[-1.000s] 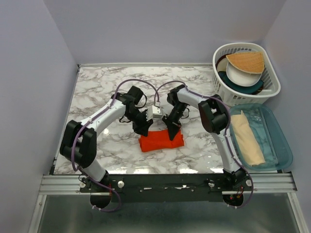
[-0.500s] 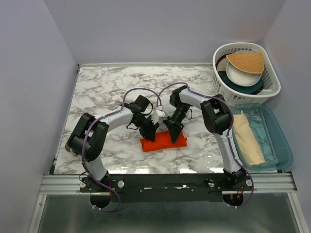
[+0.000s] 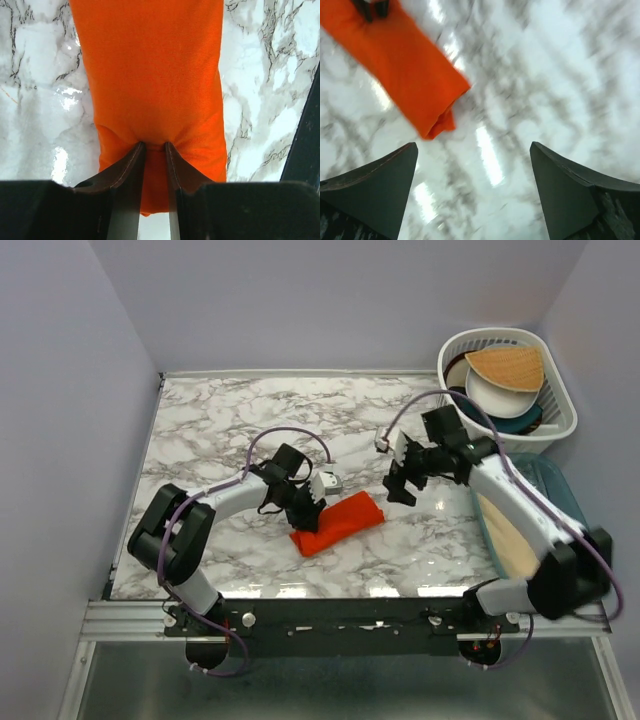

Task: Roll the t-shirts
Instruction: Roll the T-shirt to the center of the board.

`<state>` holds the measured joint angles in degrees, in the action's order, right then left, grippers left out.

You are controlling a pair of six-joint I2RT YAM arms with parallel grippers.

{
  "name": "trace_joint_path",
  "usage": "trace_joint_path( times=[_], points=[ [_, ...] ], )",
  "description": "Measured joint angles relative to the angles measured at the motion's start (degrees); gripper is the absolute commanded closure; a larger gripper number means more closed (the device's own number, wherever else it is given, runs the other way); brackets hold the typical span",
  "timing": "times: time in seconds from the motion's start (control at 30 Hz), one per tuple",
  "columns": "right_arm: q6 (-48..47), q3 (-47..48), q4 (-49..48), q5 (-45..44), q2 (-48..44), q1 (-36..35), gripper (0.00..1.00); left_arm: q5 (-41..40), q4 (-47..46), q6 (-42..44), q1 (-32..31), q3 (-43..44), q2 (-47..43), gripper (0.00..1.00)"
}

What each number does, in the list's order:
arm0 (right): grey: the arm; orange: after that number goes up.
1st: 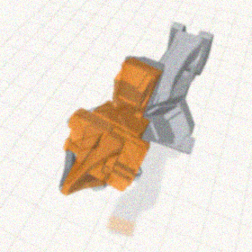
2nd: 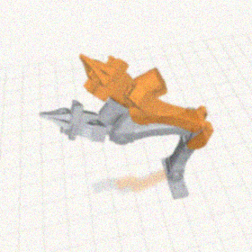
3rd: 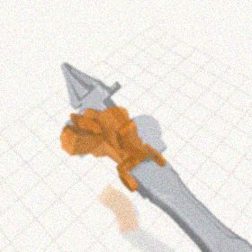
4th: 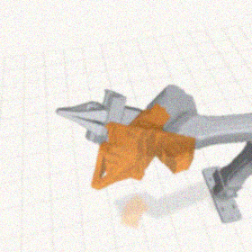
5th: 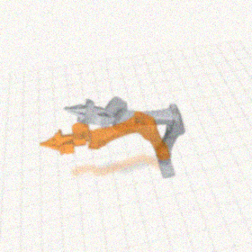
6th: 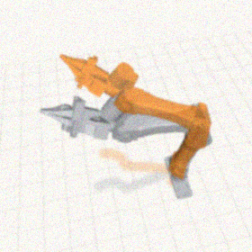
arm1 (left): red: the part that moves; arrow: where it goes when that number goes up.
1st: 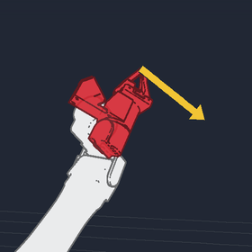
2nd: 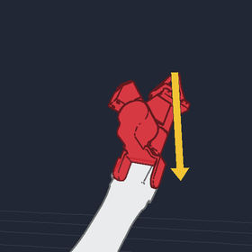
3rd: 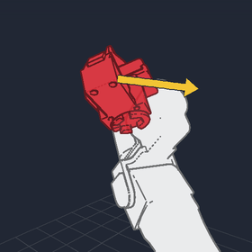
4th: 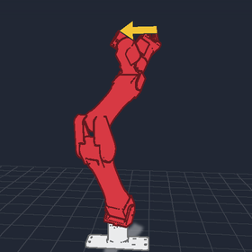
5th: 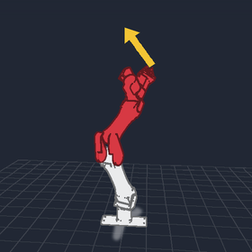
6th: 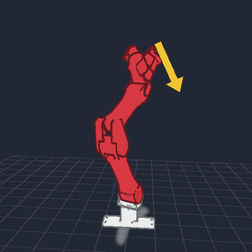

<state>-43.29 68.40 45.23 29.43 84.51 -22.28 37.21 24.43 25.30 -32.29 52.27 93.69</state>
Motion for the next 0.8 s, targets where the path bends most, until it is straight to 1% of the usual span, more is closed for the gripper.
trace_joint_path(
  times=[0.07, 0.13, 0.23, 0.3, 0.37, 0.43, 0.57, 0.8],
  points=[
    [-1.68, -8.90, -10.38, -0.13, -13.07, -0.74, 0.00, -0.31, -0.83, 0.33, -0.09, -0.87, -0.70, 0.65],
    [-3.76, -13.35, -14.91, 0.35, -18.34, -1.97, 0.00, -0.39, -1.33, 0.72, -0.09, -1.49, -1.27, 0.65],
    [-9.35, -16.11, -15.78, 2.21, -16.48, -4.81, 0.00, -0.39, -1.64, 1.25, -0.09, -1.81, -1.51, 0.65],
    [-12.46, -20.17, -17.35, 2.49, -15.41, -7.02, 0.00, -0.35, -1.64, 1.57, -0.09, -1.86, -1.57, 0.65],
    [-15.32, -24.96, -18.99, 2.29, -16.92, -9.79, 0.00, -0.15, -1.62, 1.99, -0.09, -1.88, -1.57, 0.65],
    [-18.58, -29.22, -21.46, 2.14, -19.28, -14.25, 0.00, 0.20, -1.57, 2.49, -0.09, -1.88, -1.57, 0.65],
    [-22.38, -31.10, -26.01, 2.05, -19.21, -19.04, 0.00, 1.95, -0.76, 4.02, -0.09, -1.79, -1.22, 0.65],
    [-25.90, -31.47, -34.67, 1.53, -12.17, -22.95, 0.00, 4.61, 1.81, 6.23, -0.07, -0.11, 0.61, 0.65]
  ],
)
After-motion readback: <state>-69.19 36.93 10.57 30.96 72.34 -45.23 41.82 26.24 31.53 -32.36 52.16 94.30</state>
